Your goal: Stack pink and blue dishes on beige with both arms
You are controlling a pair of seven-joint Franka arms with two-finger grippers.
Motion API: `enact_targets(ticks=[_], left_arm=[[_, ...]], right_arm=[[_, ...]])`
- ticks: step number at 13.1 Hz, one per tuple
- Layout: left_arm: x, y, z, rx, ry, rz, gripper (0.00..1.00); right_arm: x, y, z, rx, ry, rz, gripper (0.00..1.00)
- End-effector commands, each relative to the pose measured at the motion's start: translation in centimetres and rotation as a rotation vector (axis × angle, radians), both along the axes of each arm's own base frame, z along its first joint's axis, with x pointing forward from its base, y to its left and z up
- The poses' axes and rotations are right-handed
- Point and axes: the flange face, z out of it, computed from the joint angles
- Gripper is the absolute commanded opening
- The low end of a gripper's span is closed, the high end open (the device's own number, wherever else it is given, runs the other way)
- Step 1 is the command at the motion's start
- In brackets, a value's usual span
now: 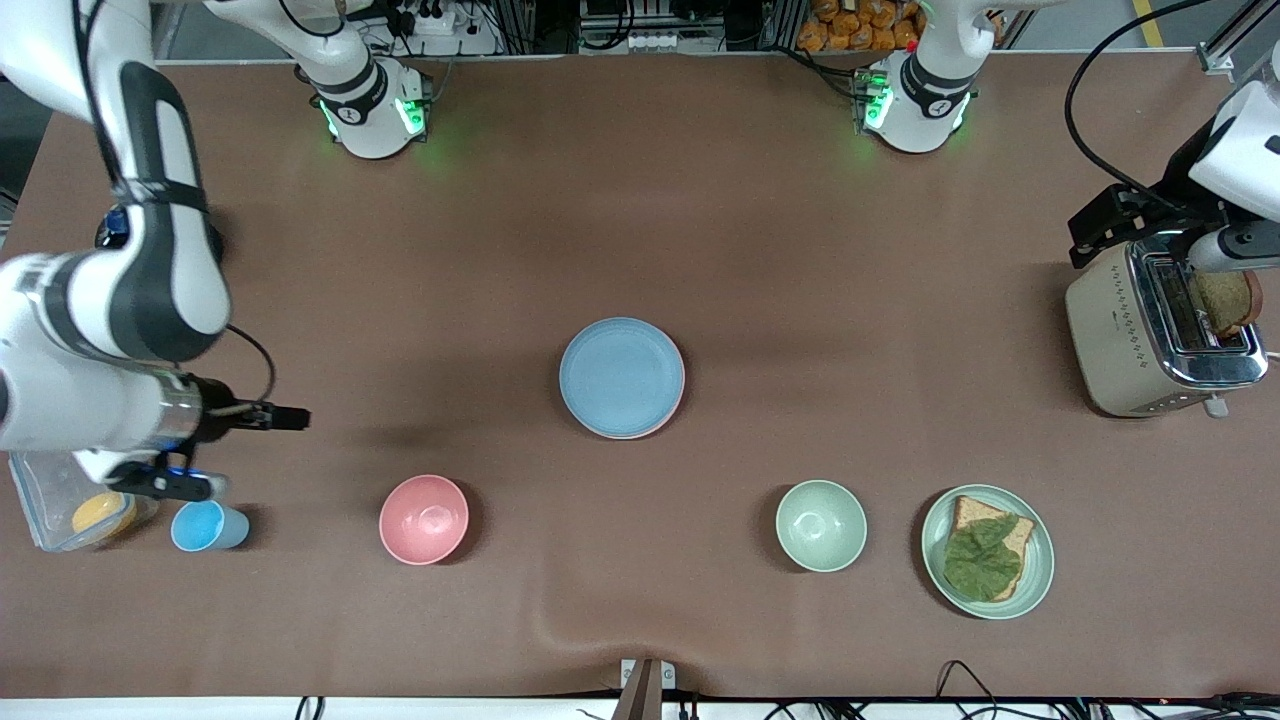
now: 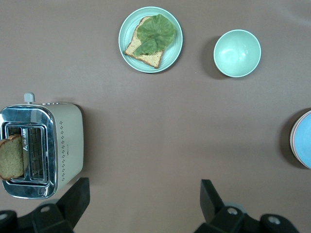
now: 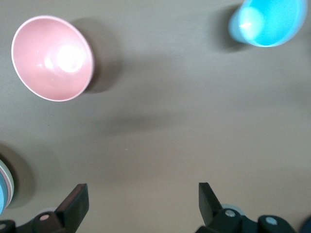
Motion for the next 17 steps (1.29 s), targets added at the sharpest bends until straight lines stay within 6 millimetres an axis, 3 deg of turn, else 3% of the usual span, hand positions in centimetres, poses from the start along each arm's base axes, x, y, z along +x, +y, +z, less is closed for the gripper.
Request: enact_targets(ticks=[1, 3, 5, 10, 13, 17], left_arm=[[-0.6, 0.0, 0.6, -0.014, 0.001, -0.007, 1.00], [-1.0, 0.1, 1.3, -0.014, -0.011, -0.008, 1.00], [-1.2, 0.3, 1.6, -0.014, -0.015, -0.006, 1.00], [-1.5, -0.1, 2.0, -0.014, -0.023, -0.009, 1.00], [-1.9, 0.0, 2.6, -0.014, -0.034, -0.011, 1.00], [-2.1, -0.2, 2.3, -0.013, -0.012, -0.013, 1.00]], right_arm=[[-4.9, -3.4, 6.1, -0.071, -0.052, -0.003, 1.00], [-7.5, -5.2, 10.4, -0.075, -0.063, -0.027, 1.00], [-9.1, -6.1, 13.4, -0.082, -0.063, -0.049, 1.00], [-11.3, -6.3, 20.1, -0.096, -0.078, -0.056, 1.00], [-11.3, -5.4, 21.4, -0.134, -0.101, -0.031, 1.00], [-11.1, -5.8, 21.4, -0.134, -0.111, -0.042, 1.00]])
